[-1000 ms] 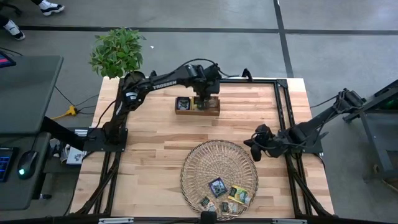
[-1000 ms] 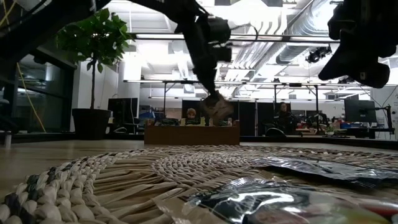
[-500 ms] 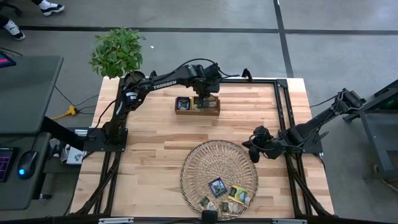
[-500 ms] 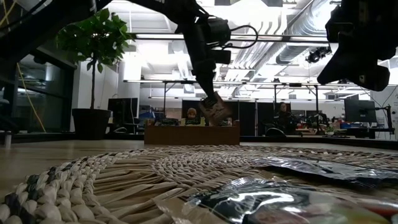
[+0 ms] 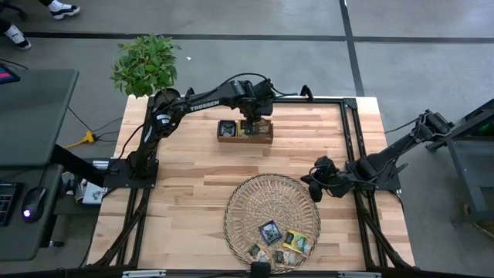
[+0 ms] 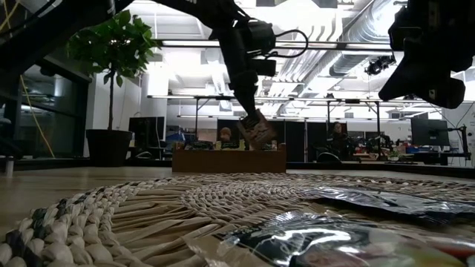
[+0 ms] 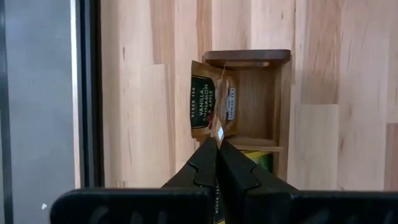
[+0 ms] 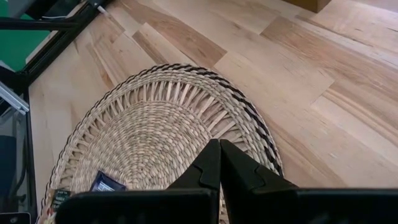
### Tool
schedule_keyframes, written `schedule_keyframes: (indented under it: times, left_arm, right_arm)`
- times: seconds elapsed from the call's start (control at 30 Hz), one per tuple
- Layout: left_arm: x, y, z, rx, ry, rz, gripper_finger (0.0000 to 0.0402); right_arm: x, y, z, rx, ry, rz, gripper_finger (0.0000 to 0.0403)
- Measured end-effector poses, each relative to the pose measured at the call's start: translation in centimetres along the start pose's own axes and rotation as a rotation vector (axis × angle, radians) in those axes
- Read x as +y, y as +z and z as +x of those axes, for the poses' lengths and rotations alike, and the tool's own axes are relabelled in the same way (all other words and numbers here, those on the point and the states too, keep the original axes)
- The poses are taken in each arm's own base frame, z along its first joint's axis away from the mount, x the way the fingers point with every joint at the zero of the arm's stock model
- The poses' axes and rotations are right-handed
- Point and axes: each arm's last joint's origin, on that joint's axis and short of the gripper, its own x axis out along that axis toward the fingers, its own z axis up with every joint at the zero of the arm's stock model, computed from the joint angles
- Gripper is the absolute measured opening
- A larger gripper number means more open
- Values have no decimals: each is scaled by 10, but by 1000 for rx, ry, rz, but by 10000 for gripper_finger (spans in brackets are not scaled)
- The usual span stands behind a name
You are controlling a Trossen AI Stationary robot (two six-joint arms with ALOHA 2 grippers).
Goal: Pick & Place Tea
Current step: Put the brown tea bag in the right section of the wooden organizer, then move the brown mat to the middle of the table
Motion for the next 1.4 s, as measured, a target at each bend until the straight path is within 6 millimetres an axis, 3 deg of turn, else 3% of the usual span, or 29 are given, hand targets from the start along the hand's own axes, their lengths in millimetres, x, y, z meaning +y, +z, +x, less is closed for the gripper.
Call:
schedule_keyframes:
  times: [0.63,1.07,1.4]
  left_arm:
    - [-1,1,0,-19,-30,-4,3]
    - [0,2,0,-27,-8,-32,120]
    - [4,5,-4,-59,37,-118,120]
  right_arm:
    - [0,-1,0,21,8,-12,0]
    - [0,-1,0,21,9,-18,0]
    - [0,0,0,21,9,-20,0]
